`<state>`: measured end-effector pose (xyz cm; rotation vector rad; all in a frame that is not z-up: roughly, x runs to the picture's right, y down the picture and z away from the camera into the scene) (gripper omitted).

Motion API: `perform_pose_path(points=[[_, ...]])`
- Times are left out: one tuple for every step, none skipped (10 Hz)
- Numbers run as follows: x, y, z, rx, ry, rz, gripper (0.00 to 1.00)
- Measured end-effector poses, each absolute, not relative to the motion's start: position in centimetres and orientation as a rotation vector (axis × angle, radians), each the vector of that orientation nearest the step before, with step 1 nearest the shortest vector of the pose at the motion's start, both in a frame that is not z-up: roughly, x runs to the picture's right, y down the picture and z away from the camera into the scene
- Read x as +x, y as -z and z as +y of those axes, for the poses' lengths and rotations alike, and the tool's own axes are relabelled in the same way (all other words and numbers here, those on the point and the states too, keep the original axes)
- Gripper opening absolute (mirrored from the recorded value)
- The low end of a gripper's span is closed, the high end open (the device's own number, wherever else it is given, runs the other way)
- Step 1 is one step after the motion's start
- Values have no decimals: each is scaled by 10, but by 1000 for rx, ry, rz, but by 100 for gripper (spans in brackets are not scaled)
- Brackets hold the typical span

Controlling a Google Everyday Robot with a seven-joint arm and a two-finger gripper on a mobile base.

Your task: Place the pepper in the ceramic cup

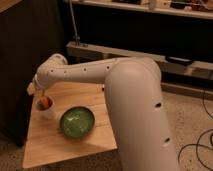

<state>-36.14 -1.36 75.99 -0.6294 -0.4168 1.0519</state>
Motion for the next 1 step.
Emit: perform_pose_path(points=[[-361,-760,-13,-622,-1044,-417,80]])
